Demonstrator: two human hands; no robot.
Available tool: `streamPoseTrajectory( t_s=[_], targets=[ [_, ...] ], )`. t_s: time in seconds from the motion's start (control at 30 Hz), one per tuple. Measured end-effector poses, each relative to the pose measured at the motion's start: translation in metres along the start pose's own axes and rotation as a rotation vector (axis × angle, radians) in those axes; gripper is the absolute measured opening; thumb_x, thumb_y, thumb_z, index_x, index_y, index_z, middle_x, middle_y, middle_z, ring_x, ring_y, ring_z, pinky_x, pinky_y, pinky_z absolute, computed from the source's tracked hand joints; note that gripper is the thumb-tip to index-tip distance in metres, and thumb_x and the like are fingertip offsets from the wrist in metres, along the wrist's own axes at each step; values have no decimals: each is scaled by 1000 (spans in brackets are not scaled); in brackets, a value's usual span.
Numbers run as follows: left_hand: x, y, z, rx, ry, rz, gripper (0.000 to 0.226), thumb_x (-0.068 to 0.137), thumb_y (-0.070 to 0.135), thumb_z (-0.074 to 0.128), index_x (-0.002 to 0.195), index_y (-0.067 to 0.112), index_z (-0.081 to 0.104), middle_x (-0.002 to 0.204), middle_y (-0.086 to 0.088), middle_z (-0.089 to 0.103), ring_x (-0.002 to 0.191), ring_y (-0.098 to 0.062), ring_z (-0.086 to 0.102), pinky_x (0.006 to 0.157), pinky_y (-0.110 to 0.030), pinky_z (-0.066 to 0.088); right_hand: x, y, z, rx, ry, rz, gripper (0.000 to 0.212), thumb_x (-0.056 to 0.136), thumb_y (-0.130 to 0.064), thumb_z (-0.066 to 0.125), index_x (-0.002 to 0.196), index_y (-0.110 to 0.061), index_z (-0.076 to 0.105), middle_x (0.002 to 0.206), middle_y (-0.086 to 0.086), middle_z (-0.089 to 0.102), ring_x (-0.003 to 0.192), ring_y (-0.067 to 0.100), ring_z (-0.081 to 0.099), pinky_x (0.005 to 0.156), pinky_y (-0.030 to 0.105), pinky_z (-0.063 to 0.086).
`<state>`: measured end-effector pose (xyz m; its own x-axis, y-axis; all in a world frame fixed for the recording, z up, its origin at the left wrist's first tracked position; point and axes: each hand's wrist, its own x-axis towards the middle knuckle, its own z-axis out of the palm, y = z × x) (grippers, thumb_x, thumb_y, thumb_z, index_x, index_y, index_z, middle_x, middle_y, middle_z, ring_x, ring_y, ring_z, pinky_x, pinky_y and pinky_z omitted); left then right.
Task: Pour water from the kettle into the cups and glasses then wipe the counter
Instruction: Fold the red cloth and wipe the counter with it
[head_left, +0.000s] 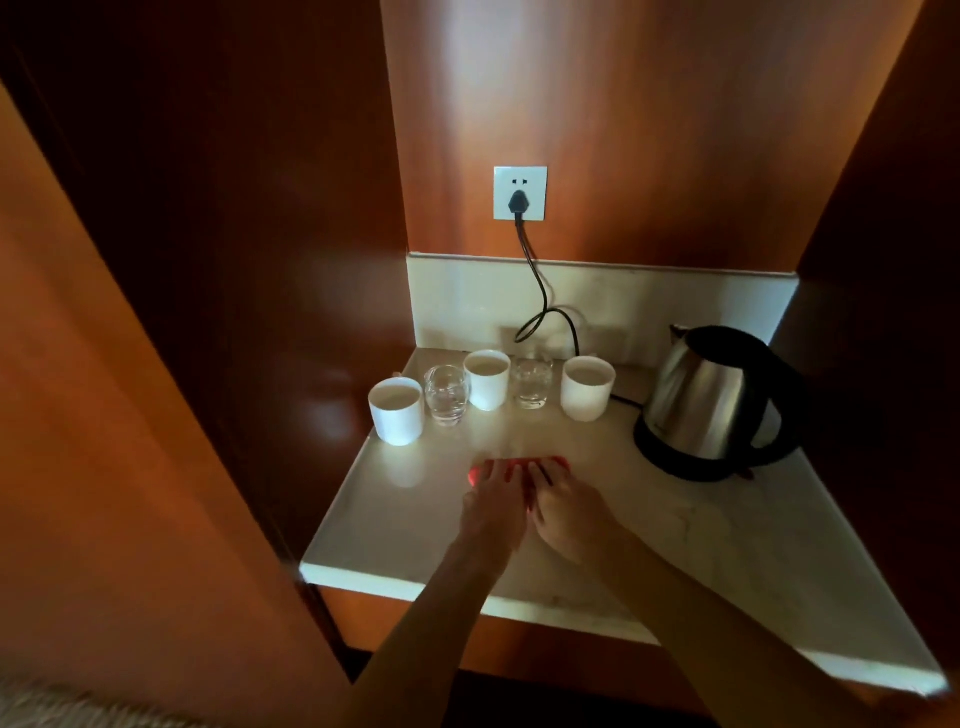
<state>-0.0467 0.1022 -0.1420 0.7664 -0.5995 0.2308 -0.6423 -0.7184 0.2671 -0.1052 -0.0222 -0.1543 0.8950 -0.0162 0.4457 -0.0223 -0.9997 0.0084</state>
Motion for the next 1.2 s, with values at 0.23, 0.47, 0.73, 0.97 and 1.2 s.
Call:
streamPoseTrajectory(
  t_s=[0.23,0.47,0.73,0.97,1.2],
  targets=[
    [51,-17,25,4,133,18,33,72,27,81,103,20,70,99,5,67,93,-16,63,62,-23,57,44,33,43,114,17,29,42,92,-26,48,116,-3,73,113,14,74,104,31,72,87,39,61],
    [92,-36,37,-17,198,48,31,87,26,64,117,19,65,118,3,63,115,-15,57,89,-29,54,86,47,72,210,41,7,39,96,-21,44,117,-2,71,115,12,71,110,29,63,107,42,46],
    [88,-38,29,-36,205,92,30,78,26,73,107,19,69,107,4,67,103,-14,63,80,-24,54,86,45,59,305,62,6,48,92,-27,42,123,-3,69,122,10,69,115,27,60,104,38,52],
    [93,-21,33,-15,172,-21,35,79,20,39,91,9,70,84,-5,67,76,-22,66,63,-32,58,90,65,81,332,-20,-113,44,103,-29,39,131,-8,65,131,7,66,127,24,58,107,38,48],
    [96,-29,24,51,280,37,37,73,26,42,89,13,72,82,1,66,73,-16,64,53,-23,52,99,60,68,381,29,-87,43,95,-27,45,127,-10,69,130,4,67,119,23,63,99,33,54]
  ],
)
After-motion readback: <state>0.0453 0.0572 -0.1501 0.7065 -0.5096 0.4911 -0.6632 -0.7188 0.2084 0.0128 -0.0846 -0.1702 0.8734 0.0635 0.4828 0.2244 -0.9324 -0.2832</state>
